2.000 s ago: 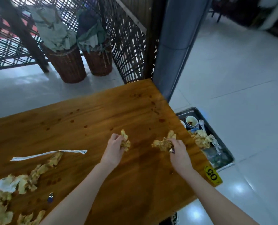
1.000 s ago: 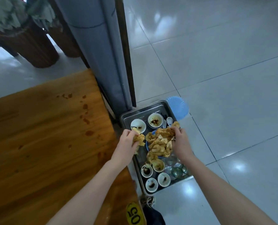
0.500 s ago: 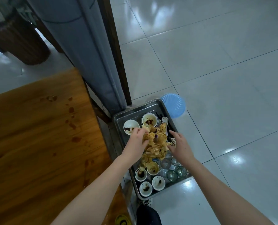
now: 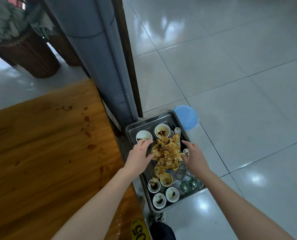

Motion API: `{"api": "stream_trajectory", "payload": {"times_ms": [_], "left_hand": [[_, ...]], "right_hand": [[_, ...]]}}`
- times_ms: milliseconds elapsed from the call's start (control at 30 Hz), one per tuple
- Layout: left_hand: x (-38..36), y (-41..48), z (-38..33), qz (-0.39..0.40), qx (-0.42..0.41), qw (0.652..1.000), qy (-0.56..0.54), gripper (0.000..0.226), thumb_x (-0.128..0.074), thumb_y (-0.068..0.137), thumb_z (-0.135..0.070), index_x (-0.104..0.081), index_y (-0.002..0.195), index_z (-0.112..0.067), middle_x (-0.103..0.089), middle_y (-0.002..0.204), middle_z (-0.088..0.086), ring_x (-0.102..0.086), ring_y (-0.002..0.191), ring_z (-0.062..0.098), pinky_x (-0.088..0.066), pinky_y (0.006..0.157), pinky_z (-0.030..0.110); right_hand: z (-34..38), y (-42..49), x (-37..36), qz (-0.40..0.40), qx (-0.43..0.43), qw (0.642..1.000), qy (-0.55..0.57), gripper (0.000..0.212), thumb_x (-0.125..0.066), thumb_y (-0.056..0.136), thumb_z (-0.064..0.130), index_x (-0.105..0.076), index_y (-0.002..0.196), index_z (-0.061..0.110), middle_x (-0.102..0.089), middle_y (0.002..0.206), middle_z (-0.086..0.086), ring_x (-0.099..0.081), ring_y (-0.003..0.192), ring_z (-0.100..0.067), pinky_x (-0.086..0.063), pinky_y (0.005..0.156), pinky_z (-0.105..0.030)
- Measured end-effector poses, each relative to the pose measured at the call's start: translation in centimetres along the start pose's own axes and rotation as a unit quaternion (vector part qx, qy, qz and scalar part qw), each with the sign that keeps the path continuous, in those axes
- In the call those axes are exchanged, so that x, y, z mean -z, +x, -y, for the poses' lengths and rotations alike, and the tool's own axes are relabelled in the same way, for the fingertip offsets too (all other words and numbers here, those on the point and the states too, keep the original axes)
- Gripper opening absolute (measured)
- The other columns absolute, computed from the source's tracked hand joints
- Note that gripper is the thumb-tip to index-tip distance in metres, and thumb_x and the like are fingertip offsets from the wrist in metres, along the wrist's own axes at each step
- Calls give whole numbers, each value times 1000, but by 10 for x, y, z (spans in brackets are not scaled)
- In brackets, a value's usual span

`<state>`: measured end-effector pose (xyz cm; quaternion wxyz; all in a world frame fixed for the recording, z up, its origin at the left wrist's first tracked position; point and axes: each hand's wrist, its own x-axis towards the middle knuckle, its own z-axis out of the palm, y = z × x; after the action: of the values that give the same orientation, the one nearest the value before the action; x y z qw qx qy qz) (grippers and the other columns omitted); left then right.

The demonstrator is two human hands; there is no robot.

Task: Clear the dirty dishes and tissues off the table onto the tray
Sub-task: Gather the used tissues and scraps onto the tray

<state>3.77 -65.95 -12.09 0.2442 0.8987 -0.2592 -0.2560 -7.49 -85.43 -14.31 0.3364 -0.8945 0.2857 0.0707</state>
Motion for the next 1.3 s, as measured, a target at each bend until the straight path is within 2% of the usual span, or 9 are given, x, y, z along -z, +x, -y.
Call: {"api": "stream_trajectory", "payload": {"times_ms": [200, 333, 500, 700, 900, 1100, 1300], "left_hand": [[33, -42, 18, -61, 8, 997, 42, 44, -55, 96, -25, -44, 138, -25, -44, 139, -4, -46, 124, 14, -41, 103, 33], [59, -76, 41, -85, 26, 995, 42, 41, -54, 96, -24, -45, 137, -28, -44, 140, -4, -45, 126, 14, -38, 107, 34], [89, -124, 83, -108, 58, 992, 40, 42, -53, 97, -24, -44, 137, -29, -42, 142, -5, -40, 131, 16, -30, 111, 39], [125, -185, 147, -131, 82, 987, 48, 42, -52, 97, -27, -43, 138, -30, -43, 141, -5, -41, 130, 17, -32, 108, 37], [157, -243, 210, -153, 115, 981, 43, 42, -54, 96, -27, -44, 137, -29, -45, 140, -4, -43, 129, 18, -34, 108, 40], [183, -289, 262, -176, 146, 973, 42, 42, -56, 95, -29, -45, 135, -30, -47, 137, -5, -46, 126, 17, -38, 105, 37], [197, -334, 299, -211, 207, 954, 52, 41, -53, 97, -29, -45, 137, -28, -47, 138, -3, -48, 123, 19, -40, 100, 35]], "right_hand": [[50, -21, -1, -6, 41, 999, -17, 50, -60, 90, 13, -44, 137, 20, -49, 132, -6, -50, 117, -23, -45, 96, -39], [86, -41, -10, 0, 57, 998, -23, 50, -58, 91, 14, -43, 138, 20, -47, 135, -5, -48, 120, -21, -44, 99, -39], [132, -68, -31, -11, 91, 995, -47, 50, -56, 92, 15, -43, 139, 19, -48, 135, -1, -46, 123, -18, -42, 100, -34], [197, -104, -71, -8, 135, 989, -61, 49, -56, 92, 15, -43, 139, 18, -51, 135, -3, -44, 124, -20, -40, 104, -36], [266, -136, -119, -31, 214, 967, -135, 49, -55, 93, 19, -42, 140, 21, -48, 140, 0, -40, 131, -18, -31, 112, -37], [326, -164, -163, -32, 262, 954, -141, 48, -54, 94, 20, -42, 140, 24, -46, 142, 1, -37, 134, -15, -25, 112, -34], [376, -178, -202, 7, 328, 931, -161, 51, -55, 94, 19, -40, 142, 24, -45, 143, 0, -36, 134, -16, -26, 112, -33]]}}
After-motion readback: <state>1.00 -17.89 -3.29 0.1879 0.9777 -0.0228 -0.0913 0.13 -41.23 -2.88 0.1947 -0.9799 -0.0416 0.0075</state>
